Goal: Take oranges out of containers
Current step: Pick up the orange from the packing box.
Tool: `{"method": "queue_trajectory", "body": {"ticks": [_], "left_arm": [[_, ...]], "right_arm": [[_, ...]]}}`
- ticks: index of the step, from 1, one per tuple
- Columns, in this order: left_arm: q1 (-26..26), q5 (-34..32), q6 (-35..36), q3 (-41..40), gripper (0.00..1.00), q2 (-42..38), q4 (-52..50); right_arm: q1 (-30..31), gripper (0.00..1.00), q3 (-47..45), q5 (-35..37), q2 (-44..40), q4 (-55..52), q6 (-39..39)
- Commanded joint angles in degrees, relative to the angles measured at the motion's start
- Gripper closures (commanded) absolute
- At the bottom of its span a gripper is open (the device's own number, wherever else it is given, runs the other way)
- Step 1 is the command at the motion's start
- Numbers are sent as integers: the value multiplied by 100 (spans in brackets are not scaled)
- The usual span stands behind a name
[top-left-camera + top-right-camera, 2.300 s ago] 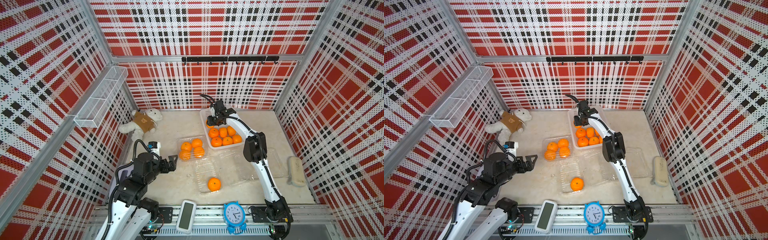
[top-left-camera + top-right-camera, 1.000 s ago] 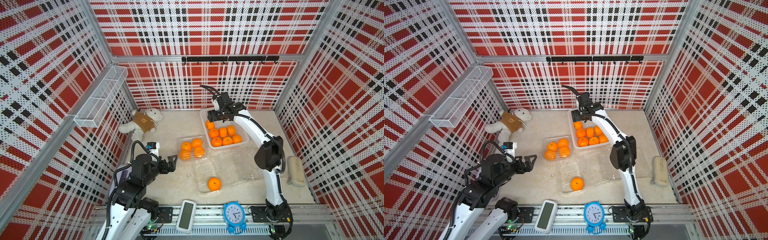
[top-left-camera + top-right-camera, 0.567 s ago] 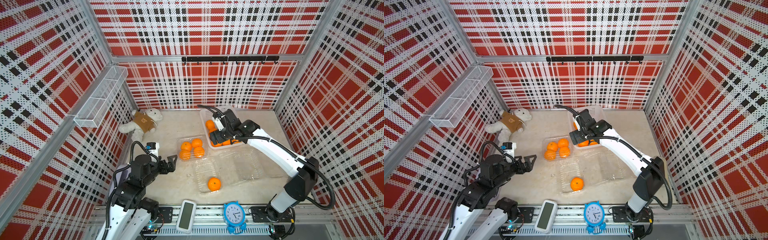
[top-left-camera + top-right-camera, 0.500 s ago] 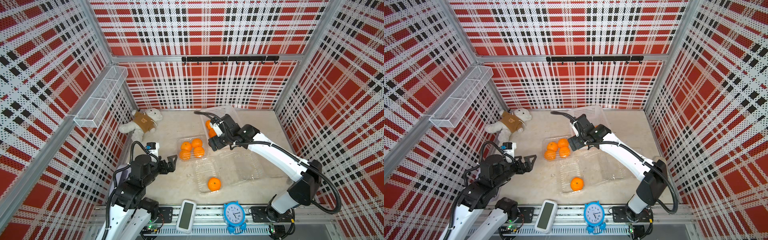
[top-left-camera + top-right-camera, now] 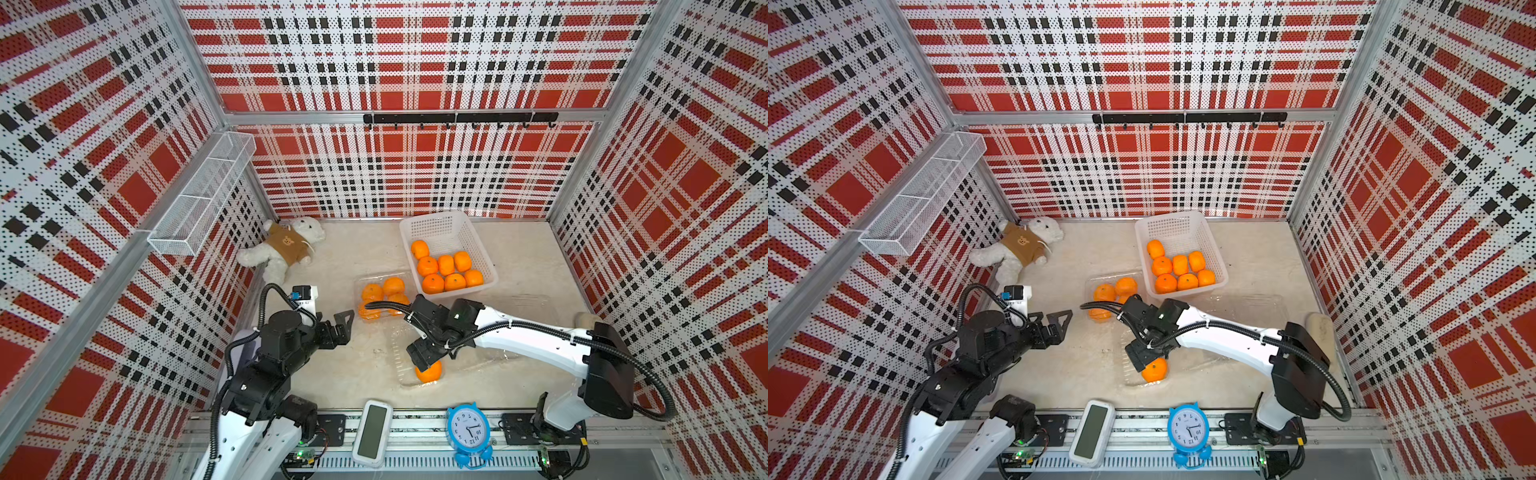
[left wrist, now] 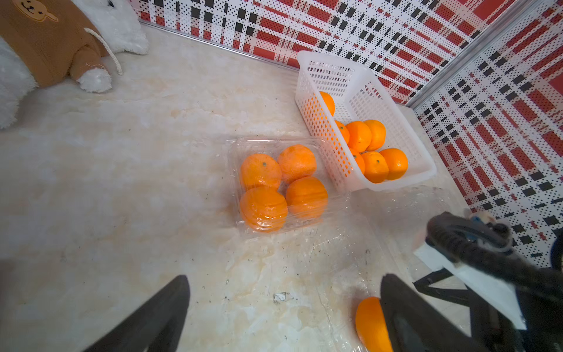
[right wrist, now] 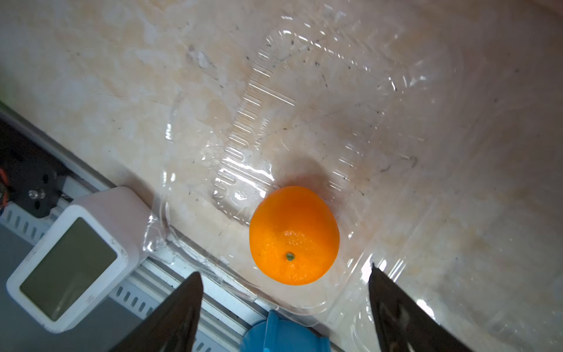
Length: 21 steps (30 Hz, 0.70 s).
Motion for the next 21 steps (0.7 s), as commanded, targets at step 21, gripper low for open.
{"method": "queue_trajectory", "body": {"ticks": [21], "left_arm": [[-51, -32, 16, -28, 1, -22, 94]], "right_arm": [[346, 12, 116, 481, 1070, 70, 1927]]}}
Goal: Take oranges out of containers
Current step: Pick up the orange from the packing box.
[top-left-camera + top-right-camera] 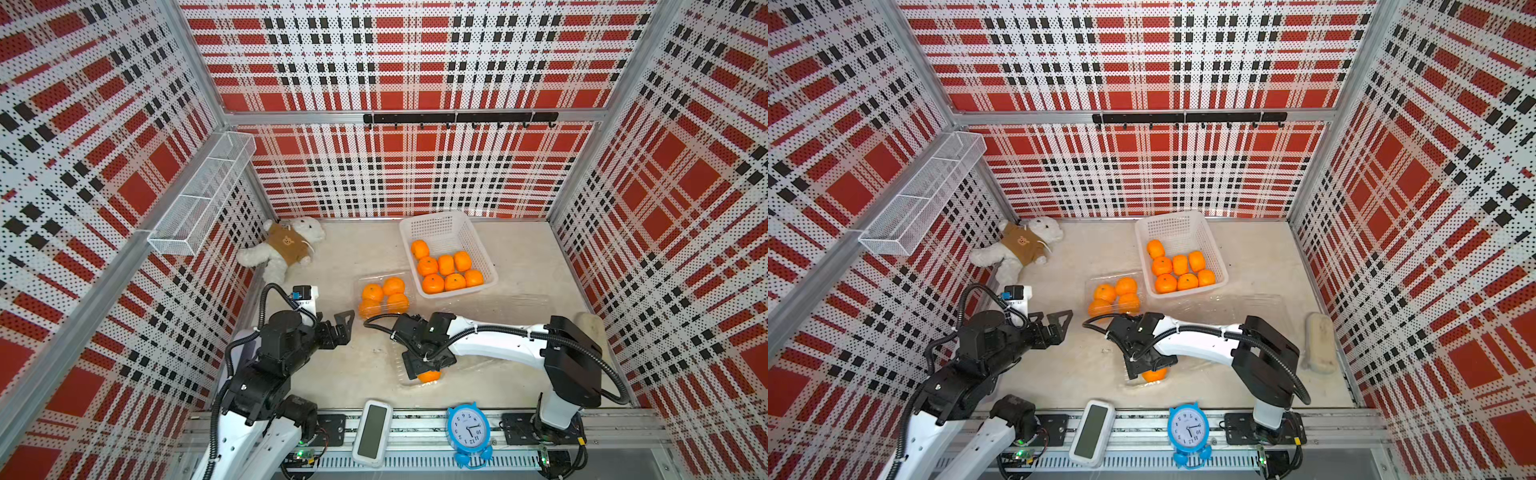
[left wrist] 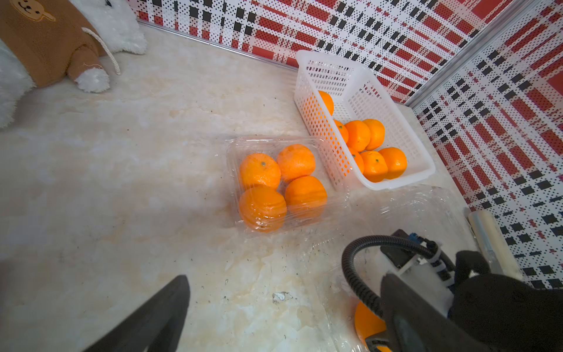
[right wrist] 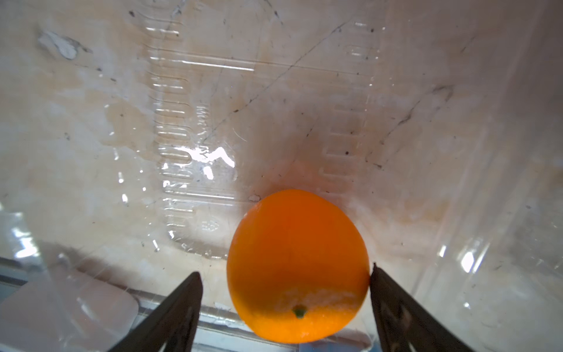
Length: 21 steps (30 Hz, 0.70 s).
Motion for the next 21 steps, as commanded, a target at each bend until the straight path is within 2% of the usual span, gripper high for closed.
{"method": "queue_trajectory", "body": {"ticks": [1, 10, 21], "left_arm": [[-22, -40, 16, -28, 1, -16, 94], [-107, -26, 16, -19, 1, 65, 94], [-106, -32, 16, -11, 1, 112, 85]], "right_arm": [[5, 12, 135, 54, 107, 29, 138], [-19, 13, 128, 48, 296, 37, 17], [-28, 33, 858, 195, 402, -645, -535]]}}
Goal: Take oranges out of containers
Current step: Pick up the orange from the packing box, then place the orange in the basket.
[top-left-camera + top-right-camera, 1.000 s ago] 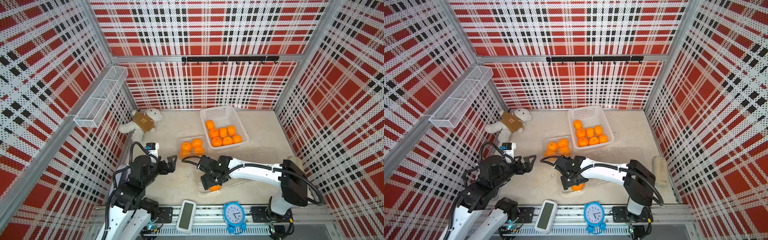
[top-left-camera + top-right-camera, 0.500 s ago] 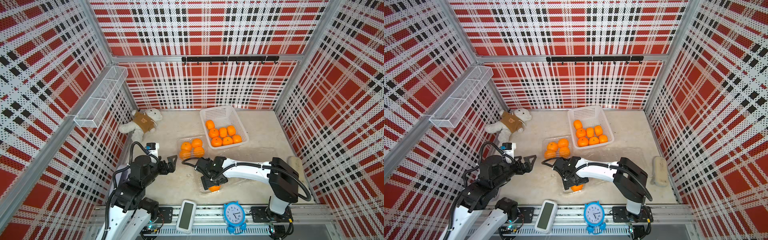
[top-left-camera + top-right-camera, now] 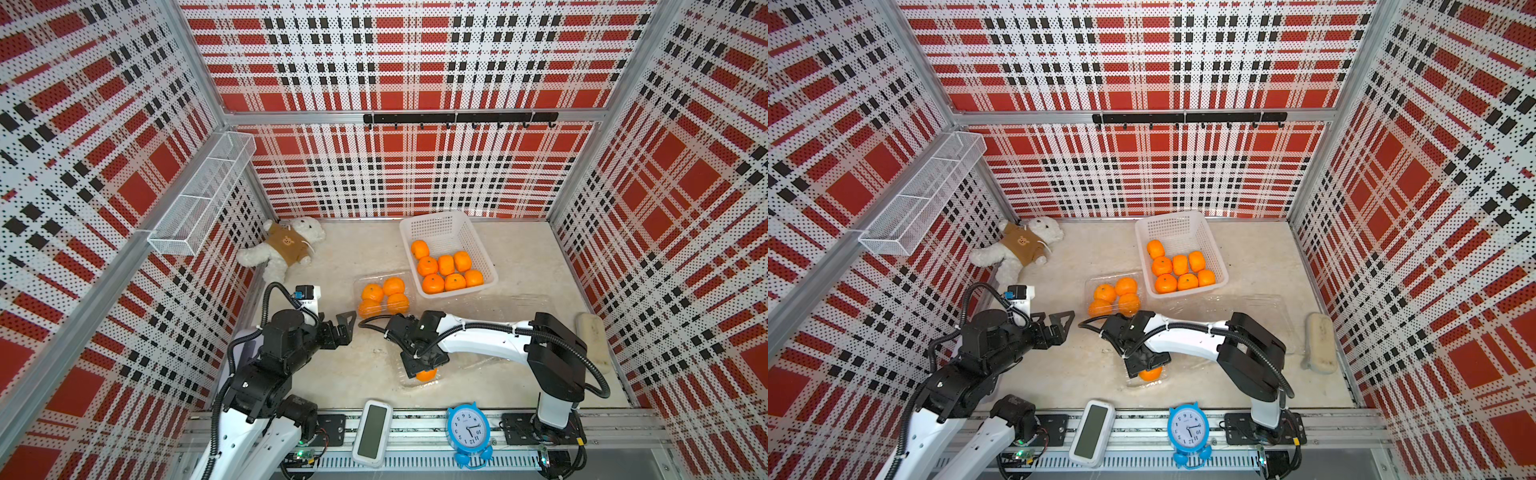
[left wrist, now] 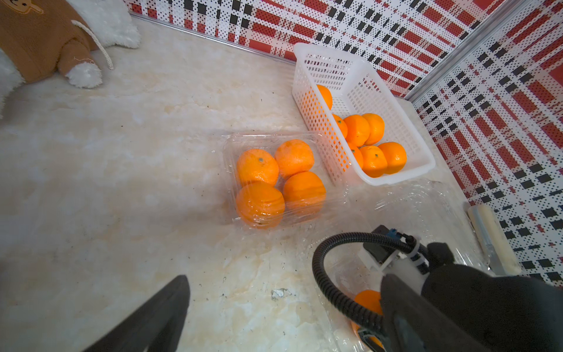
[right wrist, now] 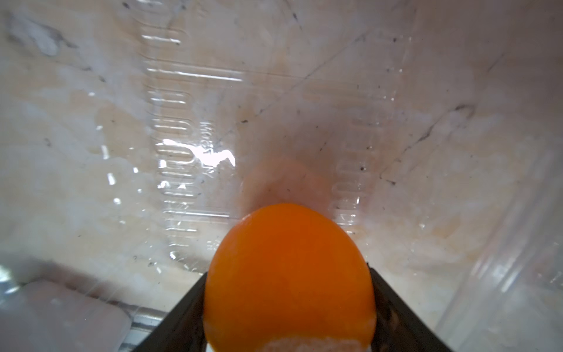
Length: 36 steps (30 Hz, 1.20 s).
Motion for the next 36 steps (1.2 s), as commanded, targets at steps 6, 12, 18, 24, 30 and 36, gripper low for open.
{"method": "queue_trajectory", "body": {"ticks": [6, 12, 18, 24, 30, 36], "left_arm": [[1, -23, 24, -11, 0, 69, 85], [104, -20, 33, -5, 0, 77, 94], [204, -10, 33, -7, 0, 65, 86], [215, -28, 33, -11, 1, 69, 85], [236, -22, 42, -11, 1, 116, 90], [414, -15, 42, -2, 1, 183, 77]], "right_arm": [[-164, 40, 1196, 474, -222, -1077, -826], [-912, 44, 2598, 845, -556, -1325, -1557], [-1891, 44, 4117, 928, -32, -1174, -2391], [-3025, 49, 4999, 549, 837, -865, -2973], [-3598, 50, 5939, 123, 1948, -394, -3600], [-4066, 51, 6144, -279, 2694, 459, -3654]]}}
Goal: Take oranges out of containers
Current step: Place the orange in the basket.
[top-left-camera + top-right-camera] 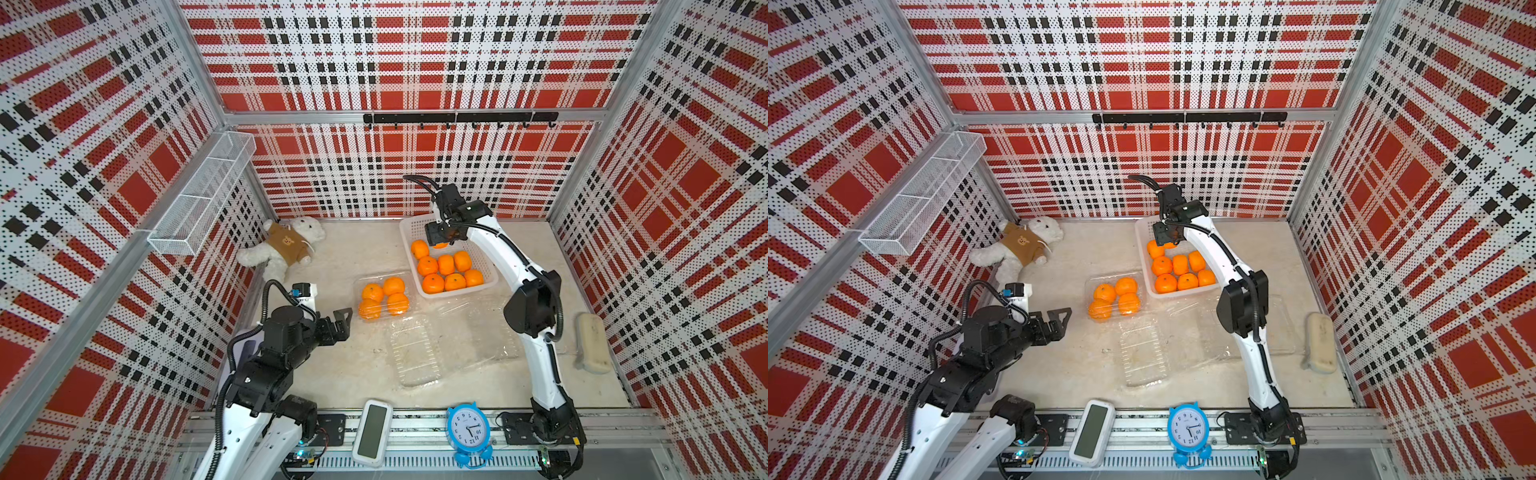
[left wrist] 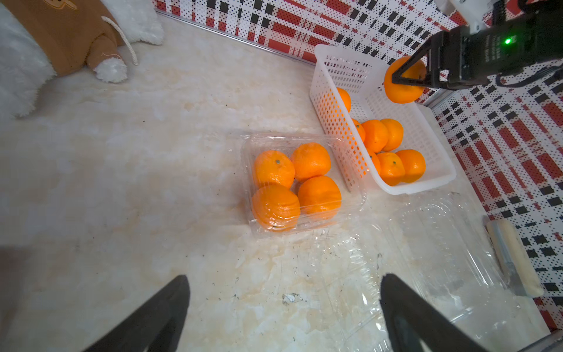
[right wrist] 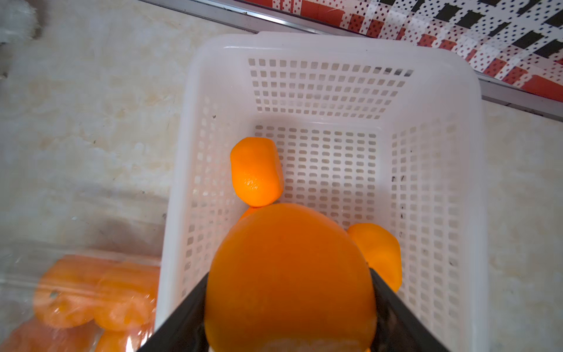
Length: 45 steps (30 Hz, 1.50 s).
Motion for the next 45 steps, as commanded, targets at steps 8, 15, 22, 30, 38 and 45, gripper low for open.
{"method": "queue_trajectory", "body": {"ticks": [8, 15, 22, 30, 38, 45], "left_arm": [[118, -27, 40, 3, 1, 71, 67], [173, -3, 49, 0, 0, 89, 74], [188, 25, 49, -1, 1, 153, 74], [248, 114, 68, 12, 0, 425, 83], [257, -80, -225, -183, 0, 914, 452], [262, 51, -461, -315, 1, 1653, 852]], "right_arm": [[-561, 52, 391, -959, 876, 1074, 312], [-561, 51, 518, -1122, 1255, 949, 375], [-570, 42, 490, -1130, 1314, 734, 427], [-580, 35, 433, -1217, 1319, 656, 462], [-588, 18, 459, -1505, 1155, 434, 289], [-591, 13, 249, -1587, 629, 296, 35]]}}
